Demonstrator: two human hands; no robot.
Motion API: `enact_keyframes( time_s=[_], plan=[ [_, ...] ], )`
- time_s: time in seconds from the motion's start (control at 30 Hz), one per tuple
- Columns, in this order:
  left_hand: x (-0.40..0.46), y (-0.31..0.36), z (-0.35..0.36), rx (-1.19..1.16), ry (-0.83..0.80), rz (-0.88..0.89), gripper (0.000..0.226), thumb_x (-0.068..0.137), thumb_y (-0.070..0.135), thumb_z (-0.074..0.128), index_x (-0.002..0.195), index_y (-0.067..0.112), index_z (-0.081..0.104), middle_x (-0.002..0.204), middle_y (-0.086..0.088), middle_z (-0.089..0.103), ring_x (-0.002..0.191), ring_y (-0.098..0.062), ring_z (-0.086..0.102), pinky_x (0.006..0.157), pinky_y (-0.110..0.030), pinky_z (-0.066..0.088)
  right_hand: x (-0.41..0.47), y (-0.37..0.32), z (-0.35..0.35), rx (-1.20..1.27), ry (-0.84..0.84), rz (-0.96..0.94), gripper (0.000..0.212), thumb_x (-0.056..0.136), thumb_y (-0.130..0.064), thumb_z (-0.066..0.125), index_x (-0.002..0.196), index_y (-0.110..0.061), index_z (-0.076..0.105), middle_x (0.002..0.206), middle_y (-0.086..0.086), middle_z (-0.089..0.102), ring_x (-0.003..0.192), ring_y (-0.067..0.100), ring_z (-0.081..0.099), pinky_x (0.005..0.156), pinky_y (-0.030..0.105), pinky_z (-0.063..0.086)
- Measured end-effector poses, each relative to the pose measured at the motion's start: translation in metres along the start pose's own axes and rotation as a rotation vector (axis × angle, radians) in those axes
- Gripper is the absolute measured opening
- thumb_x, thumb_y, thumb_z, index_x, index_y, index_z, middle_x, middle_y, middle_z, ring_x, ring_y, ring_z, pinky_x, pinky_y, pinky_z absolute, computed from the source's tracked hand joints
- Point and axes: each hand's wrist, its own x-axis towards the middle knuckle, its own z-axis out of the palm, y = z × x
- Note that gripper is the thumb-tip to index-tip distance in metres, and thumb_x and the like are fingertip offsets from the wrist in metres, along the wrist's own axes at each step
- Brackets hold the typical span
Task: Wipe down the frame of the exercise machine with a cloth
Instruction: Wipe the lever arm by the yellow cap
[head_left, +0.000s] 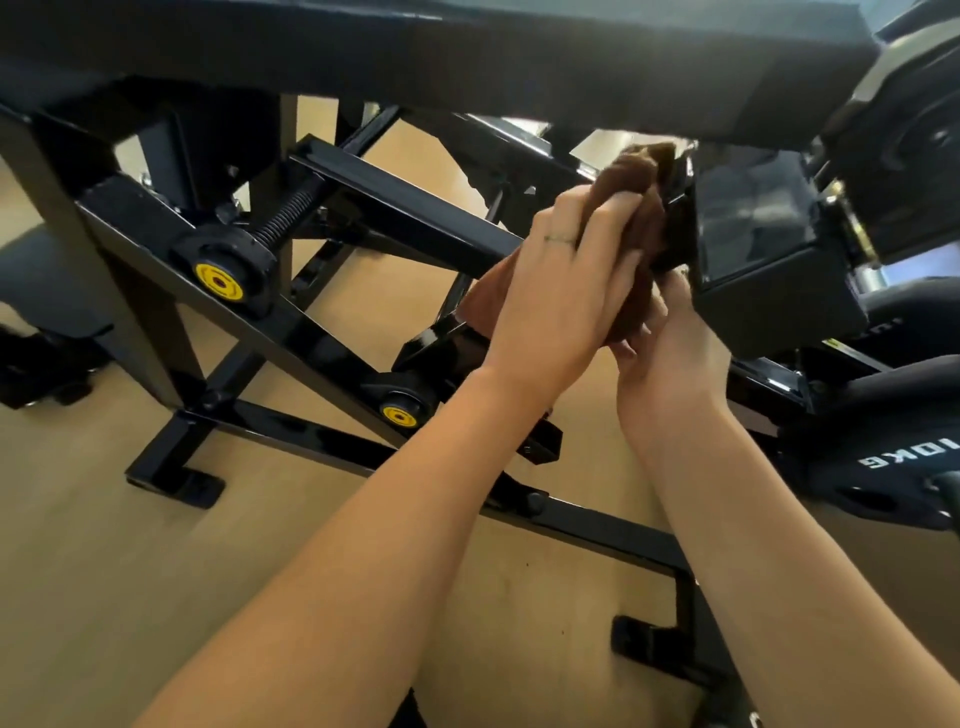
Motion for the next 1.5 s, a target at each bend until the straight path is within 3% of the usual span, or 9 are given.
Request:
enact_keyframes(
  time_s=[0.13, 0.3, 0.57, 0.7, 0.87, 1.07, 1.2, 1.37, 1.5],
  plan=[
    [-0.066, -0.064, -0.026, 0.068, -0.11, -0.34, 0.022, 0.109, 0.033, 0.041, 0.129, 0.025, 0.048, 0.13, 0.001, 0.053, 0.116, -0.012, 0.055, 0.1, -0.036, 0.053, -0.019, 0.005, 0.012, 0.08, -0.262, -0.033, 0.043, 0.113, -0.033, 0.026, 0.152, -0.022, 0.038, 0.158, 0.006, 0.044, 0.145, 0.023, 0.043, 0.124, 0.046, 0.028],
    [-0.098, -0.081, -0.037, 0.016, -0.087, -0.705, 0.015, 0.111, 0.025, 0.039, 0.123, 0.028, 0.047, 0.129, -0.003, 0.053, 0.114, -0.015, 0.052, 0.105, -0.035, 0.049, -0.019, 0.007, 0.007, 0.182, -0.324, 0.035, 0.046, 0.113, -0.034, 0.023, 0.157, -0.021, 0.03, 0.164, 0.005, 0.035, 0.151, 0.025, 0.034, 0.125, 0.052, 0.023],
    [-0.04, -0.018, -0.022, -0.15, -0.037, -0.384, 0.016, 0.109, 0.023, 0.043, 0.119, 0.03, 0.052, 0.12, 0.005, 0.057, 0.109, -0.007, 0.061, 0.095, -0.025, 0.054, -0.011, 0.009, 0.004, 0.27, -0.316, 0.055, 0.044, 0.113, -0.037, 0.027, 0.153, -0.023, 0.041, 0.153, 0.006, 0.051, 0.14, 0.026, 0.05, 0.12, 0.051, 0.035],
    [-0.072, -0.065, -0.052, -0.07, -0.247, -0.525, 0.016, 0.111, 0.029, 0.039, 0.116, 0.042, 0.047, 0.116, 0.02, 0.056, 0.106, -0.001, 0.058, 0.094, -0.027, 0.052, -0.015, 0.007, 0.011, 0.314, -0.279, 0.068, 0.035, 0.111, -0.022, 0.035, 0.144, -0.024, 0.046, 0.149, 0.005, 0.052, 0.137, 0.026, 0.05, 0.119, 0.049, 0.036],
    [-0.09, -0.107, -0.067, 0.182, -0.401, -0.687, 0.025, 0.112, 0.034, 0.032, 0.131, 0.025, 0.046, 0.125, -0.001, 0.052, 0.11, -0.023, 0.057, 0.085, -0.03, 0.043, -0.02, 0.007, 0.021, -0.046, -0.205, 0.009, 0.027, 0.09, 0.002, 0.054, 0.103, -0.022, 0.053, 0.109, 0.009, 0.054, 0.118, 0.033, 0.054, 0.11, 0.048, 0.047],
    [-0.064, -0.061, -0.057, -0.055, -0.241, -0.539, 0.02, 0.111, 0.025, 0.041, 0.126, 0.025, 0.055, 0.119, 0.004, 0.058, 0.108, -0.012, 0.057, 0.098, -0.032, 0.051, -0.011, 0.011, 0.034, -0.055, -0.311, 0.074, 0.097, 0.051, -0.011, 0.065, 0.144, -0.018, 0.037, 0.131, 0.004, 0.05, 0.121, 0.023, 0.049, 0.104, 0.044, 0.045],
    [-0.031, -0.024, -0.043, -0.083, -0.175, -0.395, 0.016, 0.11, 0.027, 0.041, 0.118, 0.029, 0.055, 0.112, 0.01, 0.057, 0.099, 0.002, 0.059, 0.084, -0.014, 0.049, 0.002, 0.013, 0.032, -0.092, -0.33, 0.119, 0.064, 0.071, -0.002, 0.063, 0.133, -0.009, 0.054, 0.128, 0.012, 0.06, 0.12, 0.027, 0.056, 0.101, 0.049, 0.05],
    [-0.057, -0.05, -0.061, 0.019, -0.316, -0.62, 0.021, 0.112, 0.025, 0.037, 0.126, 0.022, 0.052, 0.12, -0.003, 0.056, 0.11, -0.022, 0.056, 0.1, -0.043, 0.05, 0.012, 0.005, 0.02, 0.018, -0.412, 0.195, 0.034, 0.062, -0.001, 0.061, 0.094, -0.013, 0.062, 0.122, 0.008, 0.061, 0.118, 0.022, 0.056, 0.106, 0.038, 0.046],
    [-0.081, -0.07, -0.069, 0.157, -0.35, -0.774, 0.013, 0.111, 0.032, 0.037, 0.119, 0.034, 0.047, 0.115, 0.007, 0.05, 0.104, -0.015, 0.051, 0.1, -0.039, 0.048, 0.012, 0.004, 0.023, 0.033, -0.377, 0.265, 0.024, 0.078, 0.006, 0.061, 0.085, -0.016, 0.059, 0.113, 0.005, 0.057, 0.107, 0.019, 0.056, 0.1, 0.034, 0.05]
  ],
)
